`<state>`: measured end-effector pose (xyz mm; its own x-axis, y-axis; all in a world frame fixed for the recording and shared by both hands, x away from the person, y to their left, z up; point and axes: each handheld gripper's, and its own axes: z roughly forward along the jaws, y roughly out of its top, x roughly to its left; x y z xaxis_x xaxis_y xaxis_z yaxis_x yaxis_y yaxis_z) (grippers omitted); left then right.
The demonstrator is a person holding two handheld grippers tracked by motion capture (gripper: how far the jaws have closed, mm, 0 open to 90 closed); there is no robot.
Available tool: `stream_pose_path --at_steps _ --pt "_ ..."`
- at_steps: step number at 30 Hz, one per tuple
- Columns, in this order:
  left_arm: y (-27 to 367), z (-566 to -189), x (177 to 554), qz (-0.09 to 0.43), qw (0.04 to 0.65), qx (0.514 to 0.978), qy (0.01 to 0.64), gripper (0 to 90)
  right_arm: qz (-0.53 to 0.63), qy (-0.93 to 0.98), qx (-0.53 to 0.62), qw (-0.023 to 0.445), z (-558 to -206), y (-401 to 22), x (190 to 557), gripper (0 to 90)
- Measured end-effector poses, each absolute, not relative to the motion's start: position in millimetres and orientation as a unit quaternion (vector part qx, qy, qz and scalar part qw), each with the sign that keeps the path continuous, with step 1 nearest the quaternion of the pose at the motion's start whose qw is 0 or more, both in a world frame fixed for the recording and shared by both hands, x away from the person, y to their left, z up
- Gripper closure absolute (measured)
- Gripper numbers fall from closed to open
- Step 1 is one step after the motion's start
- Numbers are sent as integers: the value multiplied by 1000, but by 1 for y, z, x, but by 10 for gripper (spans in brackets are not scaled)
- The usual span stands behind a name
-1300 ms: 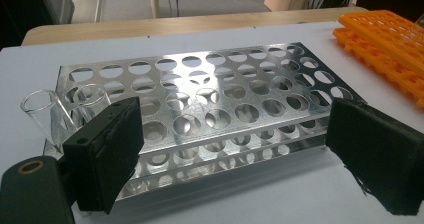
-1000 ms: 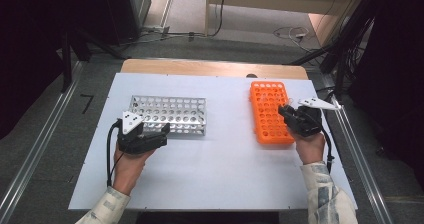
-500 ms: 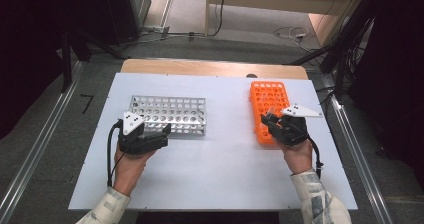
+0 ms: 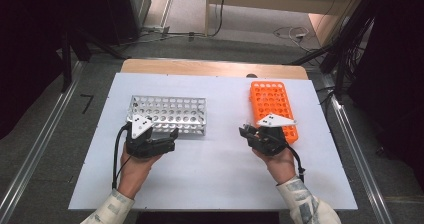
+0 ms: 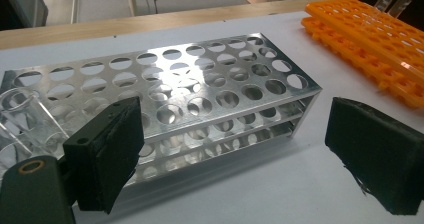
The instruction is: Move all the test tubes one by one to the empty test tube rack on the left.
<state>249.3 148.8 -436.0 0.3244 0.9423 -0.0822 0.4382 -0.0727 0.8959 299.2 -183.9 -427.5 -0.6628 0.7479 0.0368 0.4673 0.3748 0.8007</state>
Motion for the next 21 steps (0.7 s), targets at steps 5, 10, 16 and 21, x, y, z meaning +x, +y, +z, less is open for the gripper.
stream_pose_path --at_steps 5,10,16,21 --pt "143 -437 248 275 451 685 503 85 410 826 353 159 -433 -166 293 733" --pt "136 -439 246 270 452 691 496 85 410 833 338 153 -438 -154 289 733" --pt "129 -440 244 262 453 698 489 85 407 842 325 144 -445 -140 285 733" --pt "124 -440 242 257 455 704 481 85 407 846 315 141 -448 -132 282 733"
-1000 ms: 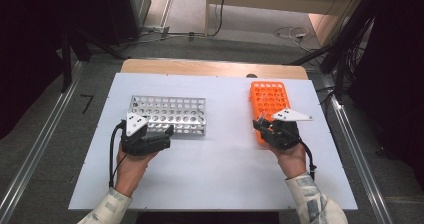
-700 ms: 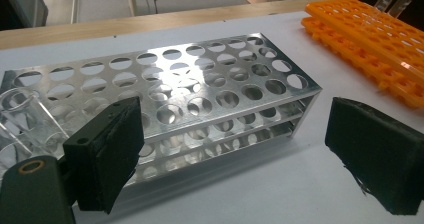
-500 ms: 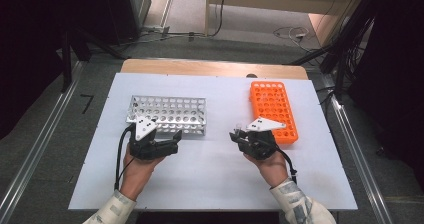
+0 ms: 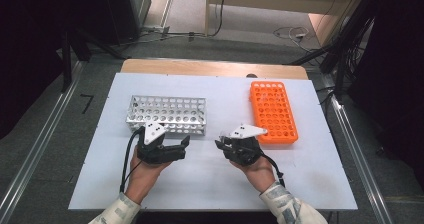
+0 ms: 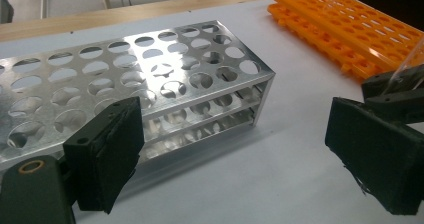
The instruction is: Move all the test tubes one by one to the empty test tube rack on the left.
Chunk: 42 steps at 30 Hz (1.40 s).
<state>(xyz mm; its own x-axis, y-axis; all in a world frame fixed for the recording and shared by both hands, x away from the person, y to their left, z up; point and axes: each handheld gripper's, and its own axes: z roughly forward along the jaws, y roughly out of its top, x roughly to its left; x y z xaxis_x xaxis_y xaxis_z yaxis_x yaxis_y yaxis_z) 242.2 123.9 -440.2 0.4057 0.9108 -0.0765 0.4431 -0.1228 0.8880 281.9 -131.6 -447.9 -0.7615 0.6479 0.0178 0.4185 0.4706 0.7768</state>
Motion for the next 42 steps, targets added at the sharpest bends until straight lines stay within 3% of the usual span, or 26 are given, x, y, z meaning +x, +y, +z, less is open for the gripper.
stream_pose_path --at_steps 6,14,18,26,39,42 --pt "115 -440 238 245 462 712 469 88 402 853 304 132 -453 -121 279 733" --pt "99 -438 232 217 475 730 441 162 401 863 283 122 -458 -102 277 733" --pt "95 -438 229 208 484 735 427 252 405 864 274 120 -458 -95 275 733" --pt "92 -439 228 195 494 744 405 522 410 865 265 115 -456 -89 273 733" --pt "91 -440 227 188 500 746 397 734 414 868 253 110 -455 -82 268 733" --pt "91 -439 227 192 499 747 395 743 414 867 252 110 -455 -82 268 733"
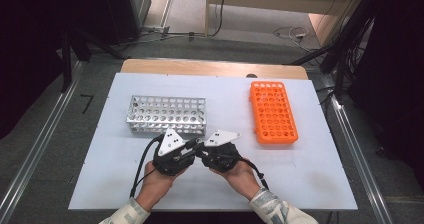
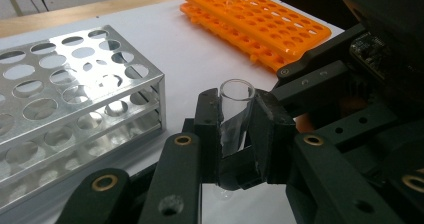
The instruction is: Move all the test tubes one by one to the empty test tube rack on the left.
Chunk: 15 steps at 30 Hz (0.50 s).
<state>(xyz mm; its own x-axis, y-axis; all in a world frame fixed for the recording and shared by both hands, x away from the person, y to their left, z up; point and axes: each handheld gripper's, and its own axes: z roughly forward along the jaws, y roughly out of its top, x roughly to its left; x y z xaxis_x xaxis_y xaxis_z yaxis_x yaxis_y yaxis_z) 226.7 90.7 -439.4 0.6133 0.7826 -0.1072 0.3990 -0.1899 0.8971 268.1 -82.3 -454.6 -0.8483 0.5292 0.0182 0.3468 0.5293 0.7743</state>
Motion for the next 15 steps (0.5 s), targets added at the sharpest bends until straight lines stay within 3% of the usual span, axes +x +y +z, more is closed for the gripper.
stream_pose_path --at_steps 6,10,12,15 --pt "91 -439 226 195 499 745 397 749 415 867 253 109 -454 -83 268 727" --pt "92 -438 226 203 500 742 398 750 417 866 256 106 -454 -83 268 629" --pt "95 -437 227 207 500 740 399 750 416 865 258 108 -453 -83 269 533" --pt "101 -435 229 212 501 733 408 750 417 865 258 110 -452 -85 269 481"
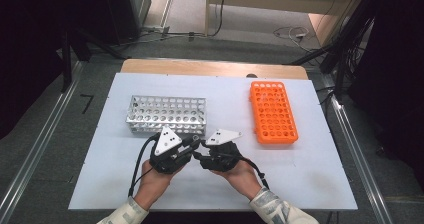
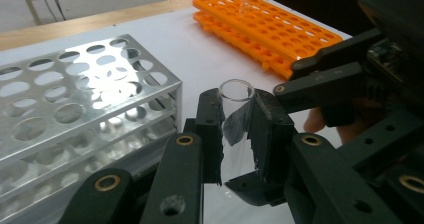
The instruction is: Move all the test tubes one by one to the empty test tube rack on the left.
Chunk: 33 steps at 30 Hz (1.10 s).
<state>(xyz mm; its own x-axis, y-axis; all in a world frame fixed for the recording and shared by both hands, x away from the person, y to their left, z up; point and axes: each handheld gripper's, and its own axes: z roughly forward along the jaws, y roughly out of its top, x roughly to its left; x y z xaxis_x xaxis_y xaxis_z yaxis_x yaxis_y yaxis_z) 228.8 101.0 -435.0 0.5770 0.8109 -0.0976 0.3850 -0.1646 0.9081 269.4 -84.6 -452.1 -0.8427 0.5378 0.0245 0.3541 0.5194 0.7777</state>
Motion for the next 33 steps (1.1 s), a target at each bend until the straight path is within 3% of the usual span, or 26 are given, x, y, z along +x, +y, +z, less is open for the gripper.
stream_pose_path --at_steps 11,33 --pt "120 -427 233 225 507 710 434 750 412 863 263 126 -449 -93 271 345" --pt "162 -409 247 249 514 666 480 750 412 854 287 138 -446 -113 281 316"
